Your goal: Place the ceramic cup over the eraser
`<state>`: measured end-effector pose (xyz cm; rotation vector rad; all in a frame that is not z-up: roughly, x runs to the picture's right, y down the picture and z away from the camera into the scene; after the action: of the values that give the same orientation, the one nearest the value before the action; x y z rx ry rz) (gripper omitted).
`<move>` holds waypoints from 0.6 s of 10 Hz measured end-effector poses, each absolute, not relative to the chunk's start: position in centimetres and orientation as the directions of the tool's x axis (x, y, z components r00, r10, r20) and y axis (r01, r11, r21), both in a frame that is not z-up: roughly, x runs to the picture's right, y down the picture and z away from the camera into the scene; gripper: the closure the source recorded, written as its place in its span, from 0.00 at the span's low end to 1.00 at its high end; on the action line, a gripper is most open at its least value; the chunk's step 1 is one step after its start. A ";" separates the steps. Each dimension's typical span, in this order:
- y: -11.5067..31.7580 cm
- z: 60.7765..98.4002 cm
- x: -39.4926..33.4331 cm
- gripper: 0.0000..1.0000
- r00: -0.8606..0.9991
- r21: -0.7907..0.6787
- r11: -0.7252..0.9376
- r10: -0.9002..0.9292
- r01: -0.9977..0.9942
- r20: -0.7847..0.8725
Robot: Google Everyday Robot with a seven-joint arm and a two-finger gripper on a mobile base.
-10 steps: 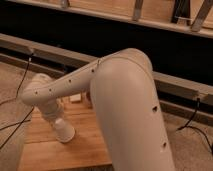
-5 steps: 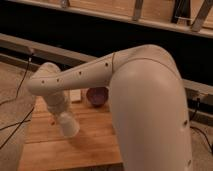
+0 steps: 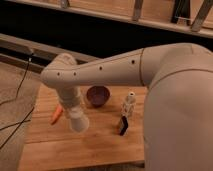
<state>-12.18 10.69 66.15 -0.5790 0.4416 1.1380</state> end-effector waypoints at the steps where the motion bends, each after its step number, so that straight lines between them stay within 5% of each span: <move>1: 10.4 65.5 -10.9 1.00 0.339 -0.182 0.289 0.721 -0.940 -0.604; 6: 8.7 63.4 -3.9 1.00 0.215 -0.060 0.226 0.763 -0.972 -0.610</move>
<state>-3.87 8.65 63.39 -0.4875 0.5141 1.2709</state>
